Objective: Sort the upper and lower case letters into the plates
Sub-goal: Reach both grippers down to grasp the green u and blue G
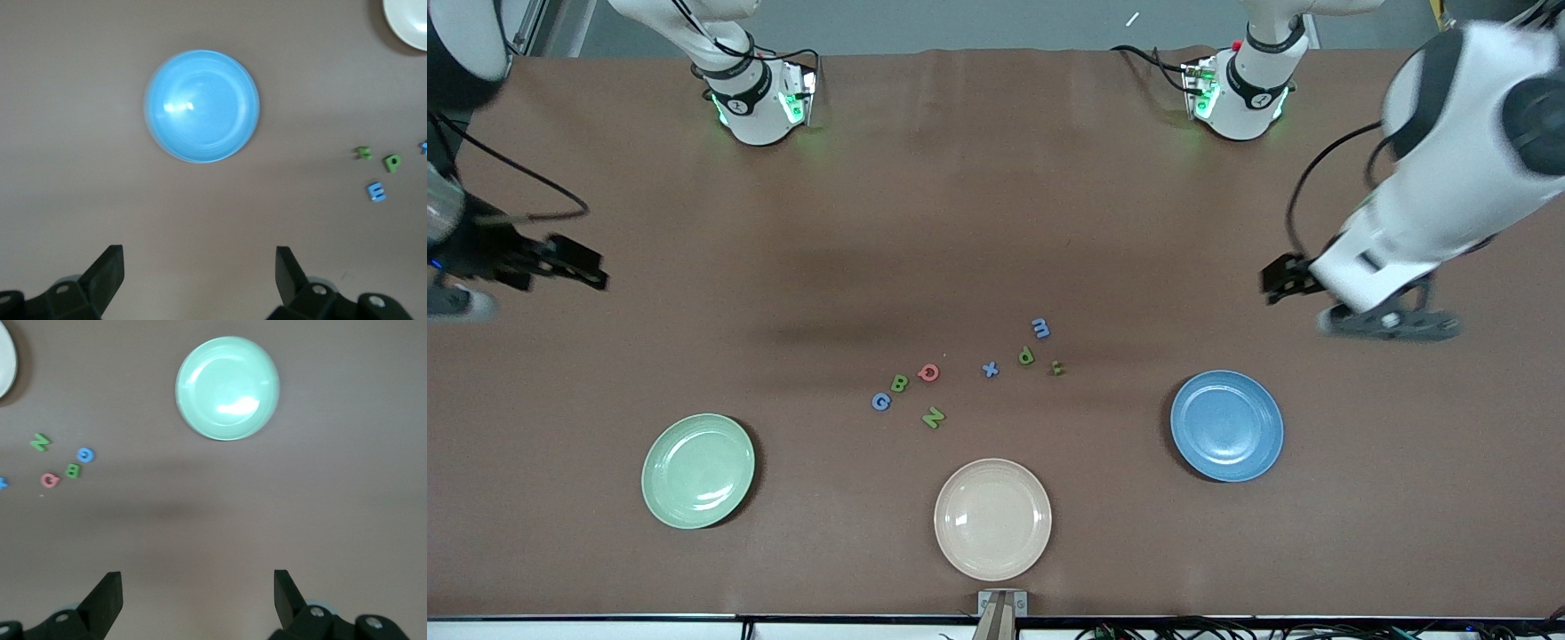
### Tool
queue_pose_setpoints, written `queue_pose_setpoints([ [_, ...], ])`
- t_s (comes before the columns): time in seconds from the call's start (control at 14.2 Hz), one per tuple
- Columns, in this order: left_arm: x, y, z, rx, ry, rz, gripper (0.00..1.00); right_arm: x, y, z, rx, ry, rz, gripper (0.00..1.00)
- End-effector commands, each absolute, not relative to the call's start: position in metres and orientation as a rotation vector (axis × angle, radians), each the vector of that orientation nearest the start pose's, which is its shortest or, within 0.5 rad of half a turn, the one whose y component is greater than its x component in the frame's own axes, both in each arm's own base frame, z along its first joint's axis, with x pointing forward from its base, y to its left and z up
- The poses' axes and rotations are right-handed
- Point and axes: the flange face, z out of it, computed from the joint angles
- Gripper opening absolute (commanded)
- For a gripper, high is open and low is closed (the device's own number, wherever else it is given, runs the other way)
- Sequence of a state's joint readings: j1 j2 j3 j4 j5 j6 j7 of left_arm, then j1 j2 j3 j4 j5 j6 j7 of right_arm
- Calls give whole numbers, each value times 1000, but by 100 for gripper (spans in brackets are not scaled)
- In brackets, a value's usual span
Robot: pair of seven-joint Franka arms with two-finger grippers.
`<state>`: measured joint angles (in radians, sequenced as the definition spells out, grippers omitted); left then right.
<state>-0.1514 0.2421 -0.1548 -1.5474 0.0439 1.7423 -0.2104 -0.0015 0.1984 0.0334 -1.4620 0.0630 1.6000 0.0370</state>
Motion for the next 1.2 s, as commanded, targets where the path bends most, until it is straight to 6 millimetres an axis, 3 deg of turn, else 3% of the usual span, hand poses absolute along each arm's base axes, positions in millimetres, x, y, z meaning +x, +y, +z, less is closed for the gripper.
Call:
queue_pose_setpoints([
  [0.0, 616, -242, 443, -3139, 85, 114, 100, 660, 40, 486, -2933, 75, 117, 100],
  [0.07, 616, -264, 420, -3138, 30, 118, 100, 671, 52, 461, -2903, 97, 118, 100],
  [0.21, 619, -294, 363, -3147, -20, 146, 100, 686, 98, 408, -2916, 154, 119, 100],
  [0.35, 616, -323, 305, -3162, -65, 141, 98, 695, 141, 359, -2922, 336, 114, 100],
  [0.56, 611, -357, 253, -3191, -311, 53, 91, 698, 183, 303, -2935, 531, 85, 100],
  [0.77, 598, -392, 216, -3212, -488, -7, 85, 691, 214, 264, -2946, 735, 85, 100],
  [0.99, 588, -400, 195, -3205, -489, 32, 67, 683, 242, 220, -2975, 833, 43, 100],
  [1.13, 580, -403, 184, -3194, -475, 58, 61, 673, 262, 196, -3029, 775, 51, 100],
])
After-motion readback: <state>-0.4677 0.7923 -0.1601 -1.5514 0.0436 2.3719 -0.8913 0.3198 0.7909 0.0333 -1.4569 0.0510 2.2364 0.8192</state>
